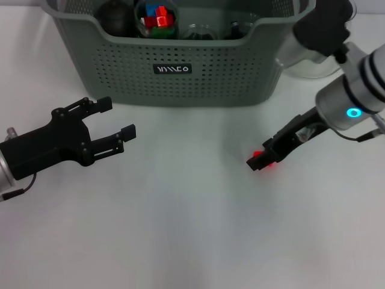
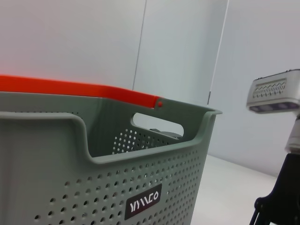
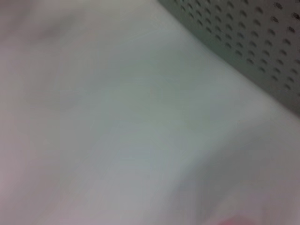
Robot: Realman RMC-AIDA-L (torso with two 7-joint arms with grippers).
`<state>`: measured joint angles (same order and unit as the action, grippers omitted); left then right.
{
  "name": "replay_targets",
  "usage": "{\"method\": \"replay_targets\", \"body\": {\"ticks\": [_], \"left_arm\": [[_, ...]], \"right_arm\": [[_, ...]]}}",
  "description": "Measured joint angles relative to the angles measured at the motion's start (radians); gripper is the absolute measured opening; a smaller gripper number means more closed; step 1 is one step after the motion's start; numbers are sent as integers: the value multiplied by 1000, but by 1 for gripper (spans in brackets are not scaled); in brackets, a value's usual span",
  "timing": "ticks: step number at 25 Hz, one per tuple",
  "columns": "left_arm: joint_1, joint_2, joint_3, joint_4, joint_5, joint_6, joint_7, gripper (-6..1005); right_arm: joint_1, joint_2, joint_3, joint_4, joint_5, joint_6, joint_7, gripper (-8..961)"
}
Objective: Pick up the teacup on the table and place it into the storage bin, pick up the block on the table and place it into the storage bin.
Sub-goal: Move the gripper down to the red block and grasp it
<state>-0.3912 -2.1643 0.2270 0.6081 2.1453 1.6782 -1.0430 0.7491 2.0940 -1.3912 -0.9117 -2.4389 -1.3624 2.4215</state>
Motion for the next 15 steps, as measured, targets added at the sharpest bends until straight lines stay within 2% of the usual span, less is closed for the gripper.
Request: {"method": "replay_targets", "body": {"ticks": [7,15], "left_arm": [[0,0,0,-2,-1,-4,0,825],[0,0,0,-4,-1,-10,0,825]], "right_arm": [[-15,5,-9,-13,-13,-14,-1,618],[-15,6,-96,-20,-31,19,3,612]]}}
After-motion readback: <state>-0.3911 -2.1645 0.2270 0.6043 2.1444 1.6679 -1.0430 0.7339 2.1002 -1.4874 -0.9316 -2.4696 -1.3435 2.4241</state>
